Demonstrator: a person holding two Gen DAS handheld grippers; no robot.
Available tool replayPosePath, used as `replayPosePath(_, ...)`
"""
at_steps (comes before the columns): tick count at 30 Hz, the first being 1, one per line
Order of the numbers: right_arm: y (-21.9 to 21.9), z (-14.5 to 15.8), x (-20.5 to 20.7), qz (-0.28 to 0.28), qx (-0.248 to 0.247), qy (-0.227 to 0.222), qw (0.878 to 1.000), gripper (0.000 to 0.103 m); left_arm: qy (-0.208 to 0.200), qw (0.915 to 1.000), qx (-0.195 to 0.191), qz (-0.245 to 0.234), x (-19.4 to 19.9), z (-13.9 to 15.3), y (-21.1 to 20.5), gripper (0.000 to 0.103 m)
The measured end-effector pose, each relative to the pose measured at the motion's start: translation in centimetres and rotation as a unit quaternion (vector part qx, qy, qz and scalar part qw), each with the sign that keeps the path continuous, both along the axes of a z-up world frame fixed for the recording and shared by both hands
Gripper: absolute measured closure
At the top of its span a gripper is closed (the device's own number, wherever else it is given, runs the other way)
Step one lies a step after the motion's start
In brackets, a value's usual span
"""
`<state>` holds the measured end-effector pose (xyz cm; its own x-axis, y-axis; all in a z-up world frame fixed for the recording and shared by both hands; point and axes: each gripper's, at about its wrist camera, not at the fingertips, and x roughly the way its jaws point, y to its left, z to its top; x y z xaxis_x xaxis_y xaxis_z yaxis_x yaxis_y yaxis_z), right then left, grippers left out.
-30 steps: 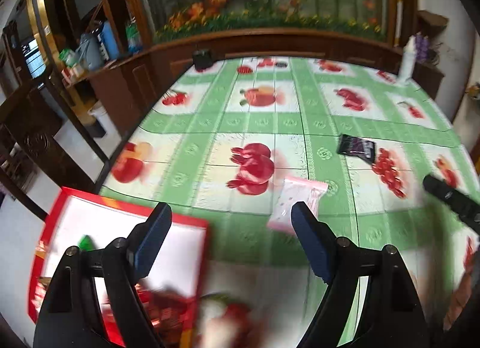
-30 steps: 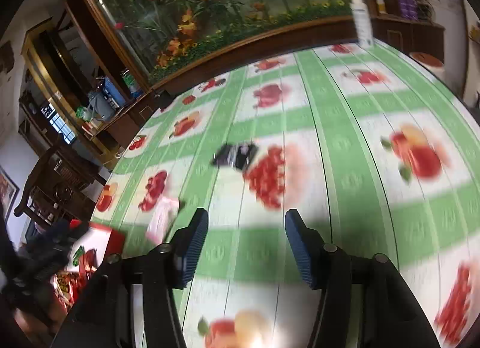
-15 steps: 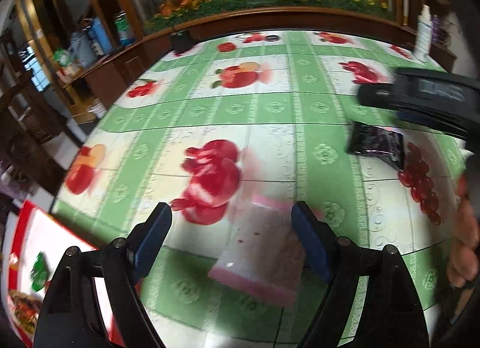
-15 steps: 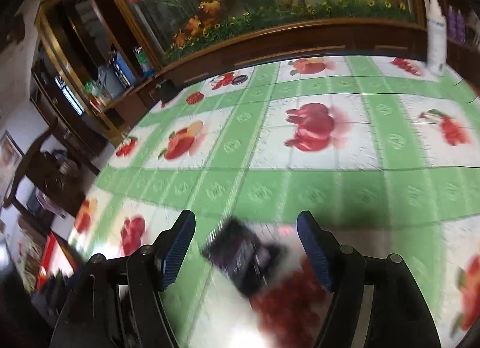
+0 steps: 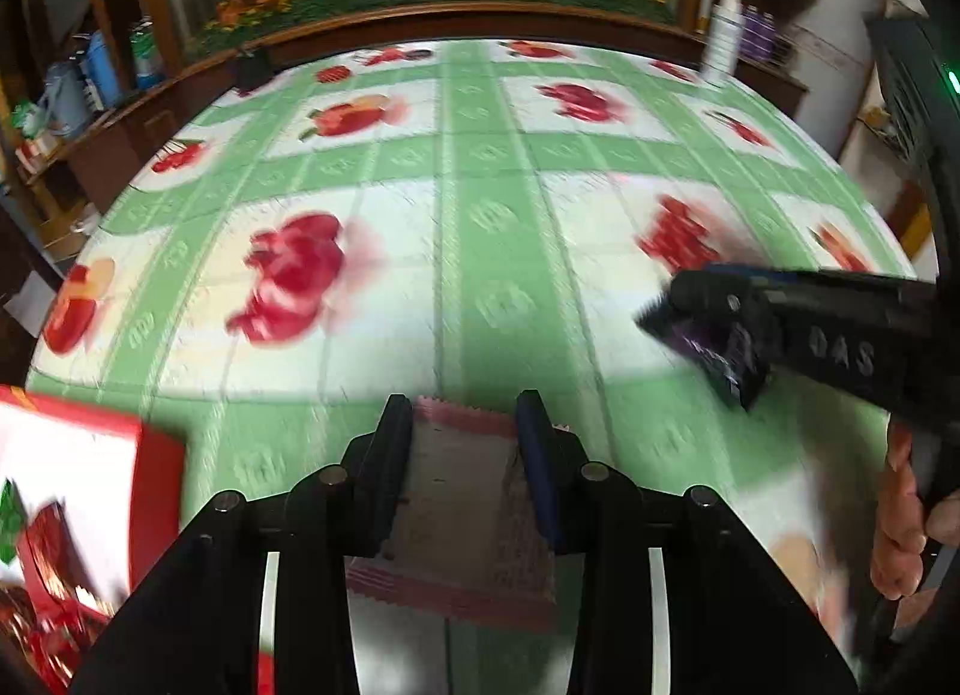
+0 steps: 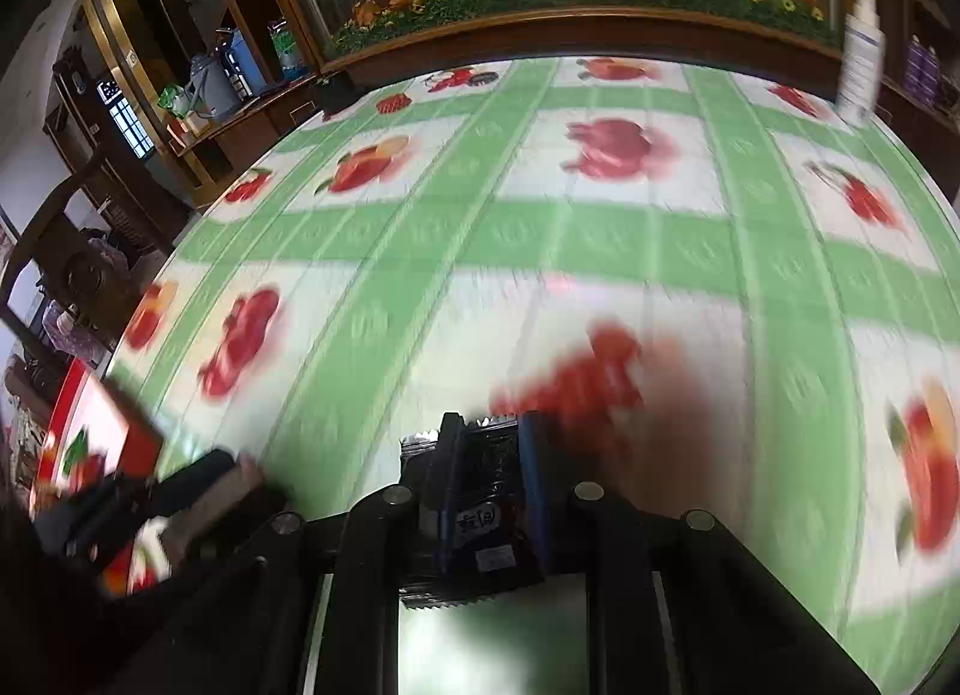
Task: Organize snacks
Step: 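Grasp the pink-edged white packet with the left tool while the right grasps the black packet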
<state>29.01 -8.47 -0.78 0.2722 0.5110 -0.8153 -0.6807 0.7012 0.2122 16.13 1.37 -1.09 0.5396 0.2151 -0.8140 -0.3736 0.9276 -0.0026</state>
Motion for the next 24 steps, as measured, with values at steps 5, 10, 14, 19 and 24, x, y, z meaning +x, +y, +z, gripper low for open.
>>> replayPosePath(5, -4.2, 0.2, -5.4, 0.018, -0.004, -0.004, 1.0, 0.084, 0.0, 0.9987, -0.011, -0.05, -4.6, 0.3, -2.6, 0.07)
replayPosePath(10, -7.1, 0.5, -11.0, 0.047, -0.007, 0.003, 0.999, 0.083, 0.007, 0.9949, -0.041, -0.091, -9.0, 0.7, -4.3, 0.07)
replayPosePath(14, -8.3, 0.7, -13.8, 0.067, -0.007, 0.011, 0.998, 0.064, 0.014, 0.9925, -0.05, -0.111, -11.0, 0.8, -4.8, 0.059)
replayPosePath(19, -10.8, 1.7, -15.5, 0.063, 0.002, -0.014, 0.998, 0.038, 0.001, 0.9903, -0.078, -0.115, -13.9, 1.2, -4.1, 0.036)
replayPosePath(24, -12.3, 1.9, -15.6, 0.072, 0.015, -0.011, 0.997, 0.033, -0.008, 0.9917, -0.064, -0.111, -14.8, 1.4, -3.5, 0.025)
